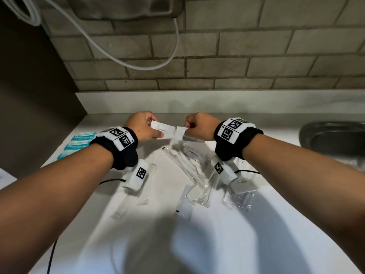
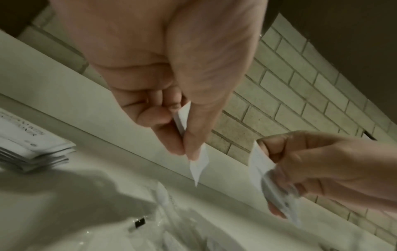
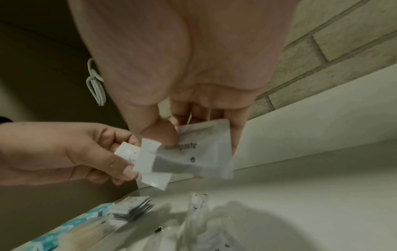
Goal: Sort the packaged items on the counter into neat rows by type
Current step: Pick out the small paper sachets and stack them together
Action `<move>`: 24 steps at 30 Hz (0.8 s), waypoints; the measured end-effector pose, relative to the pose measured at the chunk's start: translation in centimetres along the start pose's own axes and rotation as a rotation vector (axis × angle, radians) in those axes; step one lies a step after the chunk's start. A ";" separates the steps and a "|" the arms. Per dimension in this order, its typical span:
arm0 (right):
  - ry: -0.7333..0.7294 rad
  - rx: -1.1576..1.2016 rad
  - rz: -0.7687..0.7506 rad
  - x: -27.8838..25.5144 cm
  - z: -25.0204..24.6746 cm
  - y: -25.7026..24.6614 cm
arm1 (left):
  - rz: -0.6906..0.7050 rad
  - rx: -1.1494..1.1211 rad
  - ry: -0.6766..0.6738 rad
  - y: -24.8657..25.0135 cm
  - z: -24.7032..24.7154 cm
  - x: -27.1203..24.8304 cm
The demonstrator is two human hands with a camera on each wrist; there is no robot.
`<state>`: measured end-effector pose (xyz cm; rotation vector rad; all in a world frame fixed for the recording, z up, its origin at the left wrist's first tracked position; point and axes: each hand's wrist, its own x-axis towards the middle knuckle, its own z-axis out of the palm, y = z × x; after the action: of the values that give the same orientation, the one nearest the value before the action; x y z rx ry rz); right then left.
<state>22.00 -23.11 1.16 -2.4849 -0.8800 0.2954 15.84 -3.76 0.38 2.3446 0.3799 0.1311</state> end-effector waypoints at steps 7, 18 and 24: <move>-0.232 -0.228 0.134 -0.2 1.4 1.5 | 0.116 -0.049 0.049 0.9 0.3 0.6; -0.196 -0.177 0.235 1.2 1.2 1.8 | 0.046 -0.060 -0.198 1.2 1.7 -0.1; -0.350 -0.313 0.186 1.5 3.1 1.8 | 0.018 -0.140 -0.187 0.0 2.3 0.3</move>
<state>23.06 -22.24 -2.51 -2.8659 -0.8854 0.7232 16.61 -5.19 -1.22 2.2004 0.2493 -0.0513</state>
